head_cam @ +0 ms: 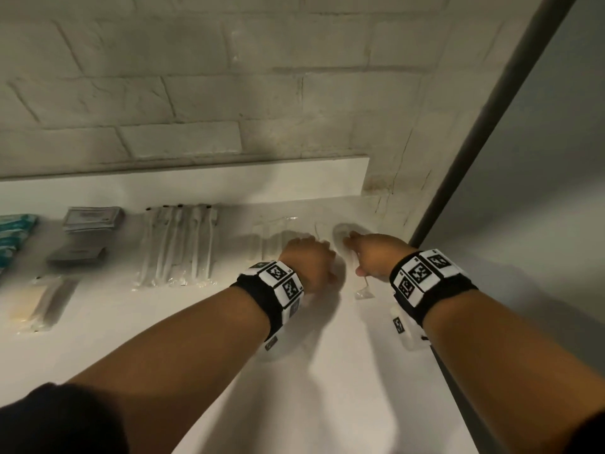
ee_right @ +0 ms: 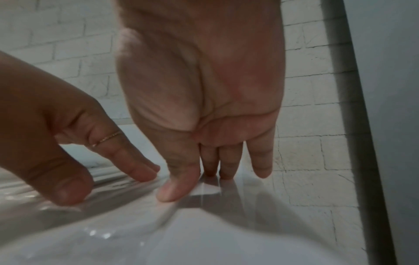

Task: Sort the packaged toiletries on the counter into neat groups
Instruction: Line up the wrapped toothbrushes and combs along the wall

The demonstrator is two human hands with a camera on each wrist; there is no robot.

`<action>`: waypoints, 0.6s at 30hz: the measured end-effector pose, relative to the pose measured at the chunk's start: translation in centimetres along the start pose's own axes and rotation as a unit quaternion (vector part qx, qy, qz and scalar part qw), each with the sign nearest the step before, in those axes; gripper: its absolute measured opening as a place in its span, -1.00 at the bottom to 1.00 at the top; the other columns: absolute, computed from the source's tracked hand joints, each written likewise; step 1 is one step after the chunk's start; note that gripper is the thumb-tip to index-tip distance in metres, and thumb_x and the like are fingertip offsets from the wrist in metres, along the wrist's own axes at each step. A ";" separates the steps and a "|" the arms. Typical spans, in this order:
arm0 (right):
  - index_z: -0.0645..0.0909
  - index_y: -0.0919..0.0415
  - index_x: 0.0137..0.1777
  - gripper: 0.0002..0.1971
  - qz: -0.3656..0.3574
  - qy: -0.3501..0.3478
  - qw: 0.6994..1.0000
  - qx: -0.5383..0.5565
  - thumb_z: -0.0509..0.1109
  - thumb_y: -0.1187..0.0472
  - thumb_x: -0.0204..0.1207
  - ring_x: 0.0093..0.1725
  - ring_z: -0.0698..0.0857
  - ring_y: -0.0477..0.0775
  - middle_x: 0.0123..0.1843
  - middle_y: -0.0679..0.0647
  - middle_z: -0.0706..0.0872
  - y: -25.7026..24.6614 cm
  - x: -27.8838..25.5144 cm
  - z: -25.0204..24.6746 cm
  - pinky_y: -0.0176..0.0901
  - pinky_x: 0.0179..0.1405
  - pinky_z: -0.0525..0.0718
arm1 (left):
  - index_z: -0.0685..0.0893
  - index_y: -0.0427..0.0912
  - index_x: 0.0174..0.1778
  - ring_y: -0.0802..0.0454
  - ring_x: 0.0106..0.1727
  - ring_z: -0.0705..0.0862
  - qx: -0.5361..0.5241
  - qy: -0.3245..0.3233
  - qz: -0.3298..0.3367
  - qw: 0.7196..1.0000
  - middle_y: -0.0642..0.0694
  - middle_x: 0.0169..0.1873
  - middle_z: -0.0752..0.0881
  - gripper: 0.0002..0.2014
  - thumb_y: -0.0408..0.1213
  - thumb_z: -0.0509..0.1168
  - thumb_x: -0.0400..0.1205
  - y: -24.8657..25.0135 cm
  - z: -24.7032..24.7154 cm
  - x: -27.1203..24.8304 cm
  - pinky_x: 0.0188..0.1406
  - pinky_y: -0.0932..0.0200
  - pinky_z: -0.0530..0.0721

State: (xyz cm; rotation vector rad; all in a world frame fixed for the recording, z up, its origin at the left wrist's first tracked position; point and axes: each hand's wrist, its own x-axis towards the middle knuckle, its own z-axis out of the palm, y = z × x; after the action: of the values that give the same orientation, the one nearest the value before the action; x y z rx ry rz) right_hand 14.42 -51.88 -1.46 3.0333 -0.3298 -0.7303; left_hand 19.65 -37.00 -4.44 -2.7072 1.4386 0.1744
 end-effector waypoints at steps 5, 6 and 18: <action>0.36 0.27 0.55 -0.43 0.030 -0.006 0.999 0.023 0.37 0.24 0.55 0.22 0.69 0.21 0.30 0.19 0.68 -0.3 1.7 -0.8 -0.05 0.12 0.63 | 0.62 -0.10 0.21 -0.19 0.19 0.62 -0.023 0.059 -0.022 0.998 -0.13 0.16 0.62 -0.61 0.05 0.17 0.60 0.6 0.5 -0.8 0.09 0.04 0.51; 0.46 0.26 0.48 -0.53 0.032 0.025 0.999 0.028 0.32 0.24 0.56 0.23 0.67 0.23 0.31 0.20 0.67 -0.4 1.7 -1.0 -0.03 0.15 0.64 | 0.60 -0.14 0.21 -0.19 0.18 0.62 -0.022 0.072 -0.043 0.996 -0.13 0.18 0.61 -0.63 -0.01 0.17 0.61 0.6 0.5 -1.1 0.07 0.04 0.51; 0.11 0.43 0.59 -0.27 0.128 0.029 0.946 0.297 0.40 0.34 0.52 0.35 0.61 0.25 0.40 0.30 0.58 -6.6 3.4 -1.3 -0.30 -0.08 0.66 | 0.65 -0.08 0.24 -0.16 0.26 0.63 -0.038 -0.007 -0.077 0.996 -0.10 0.22 0.67 -0.66 -0.29 0.13 0.58 -1.7 -0.9 -3.3 0.36 -0.09 0.49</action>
State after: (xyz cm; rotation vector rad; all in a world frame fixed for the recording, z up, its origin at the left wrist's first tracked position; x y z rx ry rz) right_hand 19.34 -46.14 -2.18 3.4272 -1.1044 -0.6047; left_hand 19.32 -33.44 -3.07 -2.8559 1.2379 0.2436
